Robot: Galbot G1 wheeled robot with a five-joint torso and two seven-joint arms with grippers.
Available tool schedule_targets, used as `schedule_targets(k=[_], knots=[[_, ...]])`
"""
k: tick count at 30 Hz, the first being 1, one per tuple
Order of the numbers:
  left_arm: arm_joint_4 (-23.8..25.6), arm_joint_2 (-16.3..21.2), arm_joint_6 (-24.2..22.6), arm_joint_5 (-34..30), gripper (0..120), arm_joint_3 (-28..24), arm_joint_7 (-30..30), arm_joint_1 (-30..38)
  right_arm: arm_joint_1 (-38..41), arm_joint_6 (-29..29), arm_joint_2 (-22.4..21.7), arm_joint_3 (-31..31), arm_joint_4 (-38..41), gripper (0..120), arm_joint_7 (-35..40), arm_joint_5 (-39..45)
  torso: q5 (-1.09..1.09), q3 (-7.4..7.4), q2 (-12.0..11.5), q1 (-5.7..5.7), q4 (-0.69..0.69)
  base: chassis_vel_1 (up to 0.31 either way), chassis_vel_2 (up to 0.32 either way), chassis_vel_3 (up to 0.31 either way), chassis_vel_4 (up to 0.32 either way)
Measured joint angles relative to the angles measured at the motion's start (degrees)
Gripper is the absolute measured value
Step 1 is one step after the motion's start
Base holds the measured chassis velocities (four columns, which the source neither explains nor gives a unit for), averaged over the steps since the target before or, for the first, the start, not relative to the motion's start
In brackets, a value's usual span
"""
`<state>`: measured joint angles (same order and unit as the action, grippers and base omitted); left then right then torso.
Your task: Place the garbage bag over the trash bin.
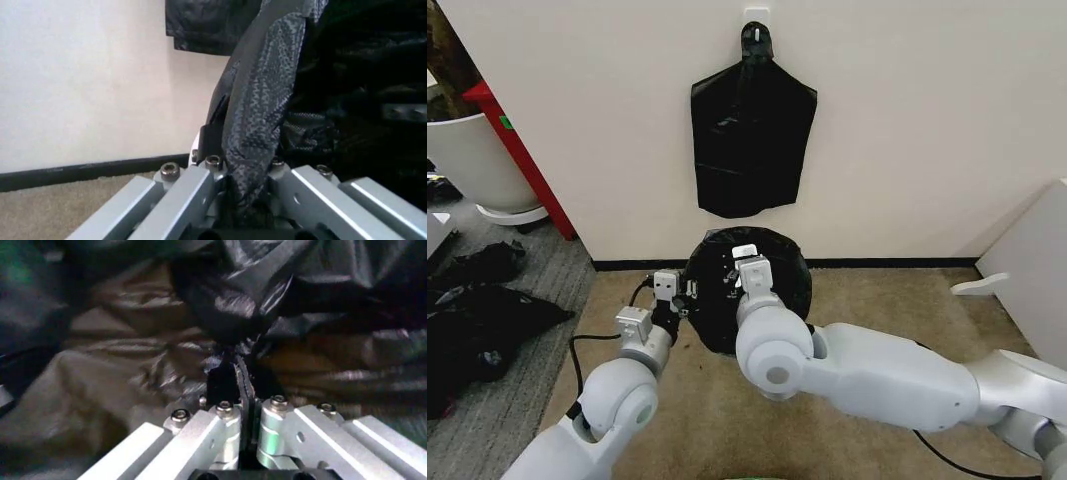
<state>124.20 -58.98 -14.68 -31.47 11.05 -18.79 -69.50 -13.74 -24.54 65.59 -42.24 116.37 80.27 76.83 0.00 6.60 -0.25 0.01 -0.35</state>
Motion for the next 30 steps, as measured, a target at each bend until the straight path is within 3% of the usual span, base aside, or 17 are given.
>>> schedule_targets(k=[17, 30], knots=[[3.4, -0.7, 0.9, 1.6, 1, 0.7, 1.2, -2.3, -2.5, 0.3, 0.9, 0.2, -7.8, 0, -0.2, -4.3, 0.01, 0.00, 0.0, 0.00, 0.00, 0.000, 0.000, 0.000, 0.000], [4.1, -0.8, 1.4, 2.4, 1, 0.6, 2.4, -2.6, -3.5, 0.6, 0.6, 1.5, -9.0, 0, 1.4, 2.1, 0.00, 0.00, 0.0, 0.00, 0.00, 0.000, 0.000, 0.000, 0.000]])
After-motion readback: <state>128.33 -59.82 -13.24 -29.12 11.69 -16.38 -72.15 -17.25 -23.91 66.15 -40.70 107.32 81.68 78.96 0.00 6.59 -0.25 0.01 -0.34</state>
